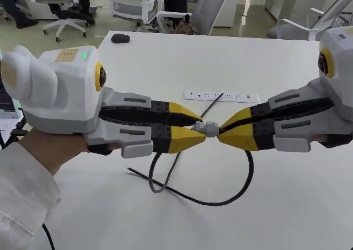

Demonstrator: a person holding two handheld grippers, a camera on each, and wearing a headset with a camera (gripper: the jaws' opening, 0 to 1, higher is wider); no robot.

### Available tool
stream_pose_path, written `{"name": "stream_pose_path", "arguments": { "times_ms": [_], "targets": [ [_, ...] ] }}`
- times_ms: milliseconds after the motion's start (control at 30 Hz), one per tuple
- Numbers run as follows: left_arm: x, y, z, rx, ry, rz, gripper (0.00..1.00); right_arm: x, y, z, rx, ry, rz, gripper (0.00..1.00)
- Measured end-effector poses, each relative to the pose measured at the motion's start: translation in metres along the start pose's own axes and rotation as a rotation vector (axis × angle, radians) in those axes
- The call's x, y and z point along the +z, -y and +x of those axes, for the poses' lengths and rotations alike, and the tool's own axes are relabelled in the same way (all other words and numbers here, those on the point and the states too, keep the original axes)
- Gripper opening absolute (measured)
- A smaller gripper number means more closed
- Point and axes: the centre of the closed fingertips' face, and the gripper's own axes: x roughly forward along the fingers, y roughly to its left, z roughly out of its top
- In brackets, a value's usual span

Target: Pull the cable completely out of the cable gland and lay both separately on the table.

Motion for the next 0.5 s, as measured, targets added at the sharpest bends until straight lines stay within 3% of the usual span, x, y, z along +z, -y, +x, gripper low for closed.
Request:
{"name": "stream_pose_path", "arguments": {
  "times_ms": [67, 233, 400, 467, 500],
  "targets": [
    [-0.0016, -0.0006, -0.0002, 0.003, 0.005, -0.010, 0.16, -0.0013, 0.0002, 0.0009, 0.002, -0.002, 0.003, 0.02],
    [-0.0042, -0.0007, -0.0013, -0.009, 0.019, -0.146, 0.16, -0.0039, -0.0006, 0.0020, 0.022, 0.025, 0.009, 0.02],
    [-0.0047, 0.0000, -0.0027, -0.001, 0.023, -0.173, 0.15, -0.0057, -0.0005, 0.0041, 0.044, 0.061, -0.044, 0.03],
    [-0.0076, 0.0017, -0.0032, -0.003, 0.019, -0.205, 0.15, -0.0083, -0.0018, 0.0055, 0.069, 0.077, -0.026, 0.03],
    [-0.0103, 0.0061, -0.0034, -0.025, 0.013, -0.255, 0.14, -0.0096, -0.0033, 0.0061, 0.084, 0.082, -0.013, 0.03]
  ]
}}
